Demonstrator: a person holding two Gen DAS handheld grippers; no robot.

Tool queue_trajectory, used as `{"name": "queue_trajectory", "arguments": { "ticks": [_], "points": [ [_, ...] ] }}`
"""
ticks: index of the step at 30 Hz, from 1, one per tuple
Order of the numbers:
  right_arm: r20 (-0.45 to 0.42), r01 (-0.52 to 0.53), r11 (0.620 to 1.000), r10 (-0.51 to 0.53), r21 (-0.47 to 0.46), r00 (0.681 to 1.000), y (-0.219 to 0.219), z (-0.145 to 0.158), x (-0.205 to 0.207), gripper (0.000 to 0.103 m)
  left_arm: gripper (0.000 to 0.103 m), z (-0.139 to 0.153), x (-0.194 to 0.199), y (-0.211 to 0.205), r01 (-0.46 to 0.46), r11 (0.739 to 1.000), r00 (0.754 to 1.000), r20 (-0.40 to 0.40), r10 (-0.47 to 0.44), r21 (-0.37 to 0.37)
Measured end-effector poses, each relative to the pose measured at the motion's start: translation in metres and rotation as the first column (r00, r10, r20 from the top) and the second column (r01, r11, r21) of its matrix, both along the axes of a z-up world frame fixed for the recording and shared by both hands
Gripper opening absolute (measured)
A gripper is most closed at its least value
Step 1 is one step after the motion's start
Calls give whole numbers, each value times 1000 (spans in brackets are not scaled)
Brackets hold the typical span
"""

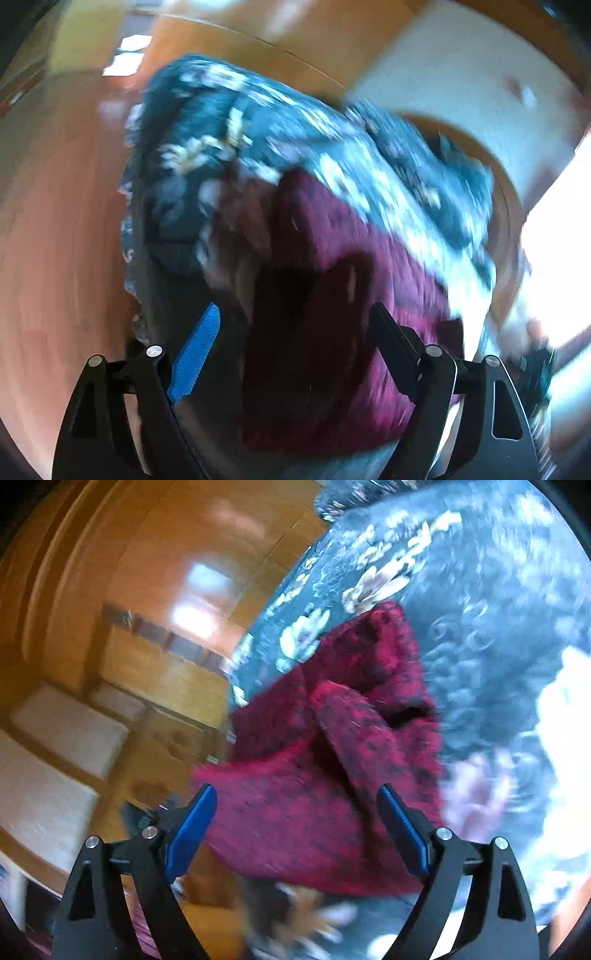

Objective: Fold small clothes

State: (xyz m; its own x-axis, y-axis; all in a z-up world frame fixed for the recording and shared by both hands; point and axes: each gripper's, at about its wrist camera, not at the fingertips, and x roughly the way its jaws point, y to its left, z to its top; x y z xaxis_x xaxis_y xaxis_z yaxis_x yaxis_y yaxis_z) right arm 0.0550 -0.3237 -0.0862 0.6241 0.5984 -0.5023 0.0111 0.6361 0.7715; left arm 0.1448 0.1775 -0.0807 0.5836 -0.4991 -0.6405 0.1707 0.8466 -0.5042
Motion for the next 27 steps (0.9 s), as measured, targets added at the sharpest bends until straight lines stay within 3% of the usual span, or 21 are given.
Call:
{"name": "queue_trajectory", "arguments": {
  "ticks": [2,5,7,8,9,10,11,12,18,27],
  "points": [
    [-33,-34,994,31,-107,999,5,-9,-15,87,81,-13,-9,-8,76,997,997,-13,-76,8],
    [-95,-84,971,64,-223,993,22,-29,-26,70,81,-32,-18,-21,141,990,989,-34,-141,1],
    [-123,-91,957,59,-276,991,31,-43,-25,50,78,-43,-18,-29,160,987,985,-63,-160,-7],
    [-134,-86,952,48,-292,990,33,-49,-22,44,63,-49,-15,-34,171,985,981,-92,-172,-19],
    [-142,-76,952,34,-297,989,31,-55,-21,33,55,-53,-12,-38,177,984,976,-124,-177,-12],
    [-145,-68,955,27,-289,989,28,-59,-22,25,36,-57,-10,-43,181,984,972,-154,-178,5],
    [-149,-57,959,15,-278,989,26,-61,-20,22,23,-56,-11,-43,183,983,970,-162,-181,-7],
    [-155,-48,964,7,-262,988,24,-62,-19,18,22,-54,-13,-42,178,984,970,-162,-180,-26],
    [-123,-51,966,20,-255,992,22,-39,-36,12,17,-29,-40,-21,142,980,981,-112,-157,-137],
    [-89,-86,965,66,-246,994,22,-12,-81,12,16,-15,-98,-11,150,968,979,-105,-174,-201]
  ]
}}
